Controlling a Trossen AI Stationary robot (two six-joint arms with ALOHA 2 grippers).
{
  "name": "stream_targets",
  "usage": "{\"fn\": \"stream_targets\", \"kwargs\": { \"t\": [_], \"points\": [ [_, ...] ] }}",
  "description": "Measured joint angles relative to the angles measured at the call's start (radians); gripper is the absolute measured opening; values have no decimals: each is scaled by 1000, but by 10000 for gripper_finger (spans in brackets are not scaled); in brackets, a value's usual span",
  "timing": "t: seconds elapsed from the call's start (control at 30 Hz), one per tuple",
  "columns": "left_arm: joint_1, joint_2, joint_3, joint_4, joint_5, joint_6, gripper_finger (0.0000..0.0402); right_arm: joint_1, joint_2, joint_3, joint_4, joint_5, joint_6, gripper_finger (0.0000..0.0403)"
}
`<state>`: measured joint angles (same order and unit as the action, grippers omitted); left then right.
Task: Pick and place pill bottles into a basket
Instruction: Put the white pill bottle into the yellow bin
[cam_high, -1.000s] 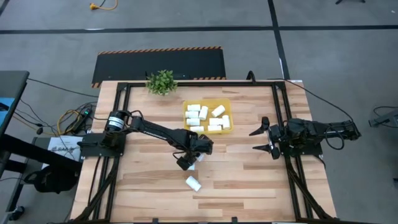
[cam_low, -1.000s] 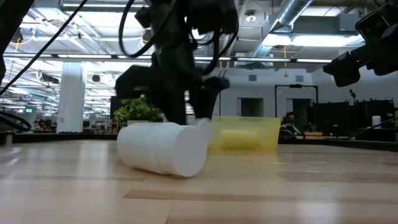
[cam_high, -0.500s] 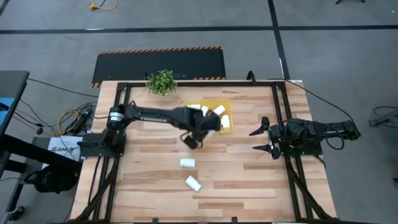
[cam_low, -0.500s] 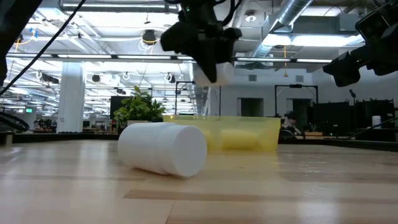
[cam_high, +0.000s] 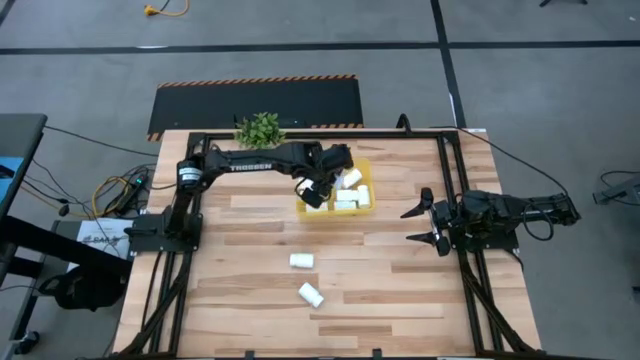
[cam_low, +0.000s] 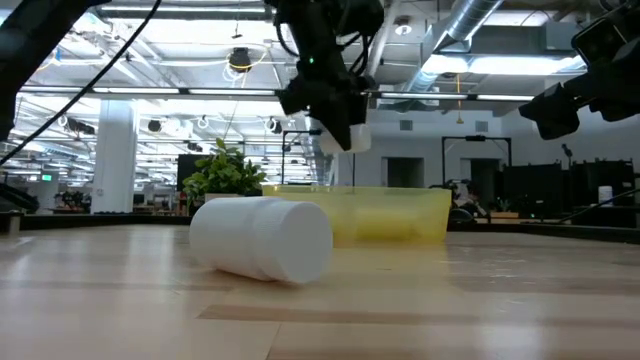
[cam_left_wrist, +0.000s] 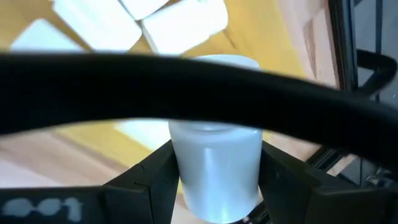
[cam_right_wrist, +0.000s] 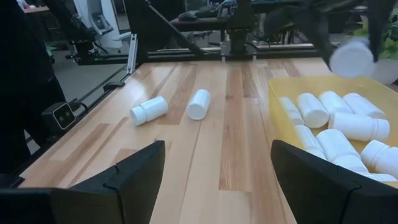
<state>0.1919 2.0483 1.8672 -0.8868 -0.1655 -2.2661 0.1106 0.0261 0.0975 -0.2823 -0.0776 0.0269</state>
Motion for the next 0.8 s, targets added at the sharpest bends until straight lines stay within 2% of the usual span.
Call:
{"fn": "stream_targets", "kwargs": {
  "t": [0.2,0.47,0.63,0.8],
  "points": [
    [38,33,-24,108,8,-132,176,0,0,0,0,0,0,286],
    [41,149,-23,490,48,-241,176,0,-1,0,2,0,0,286],
    [53,162,-21,459,34,-251,176,0,-1,0,2,0,0,286],
    [62,166,-24,387,70,-251,176,0,0,0,2,0,0,286]
  ]
}}
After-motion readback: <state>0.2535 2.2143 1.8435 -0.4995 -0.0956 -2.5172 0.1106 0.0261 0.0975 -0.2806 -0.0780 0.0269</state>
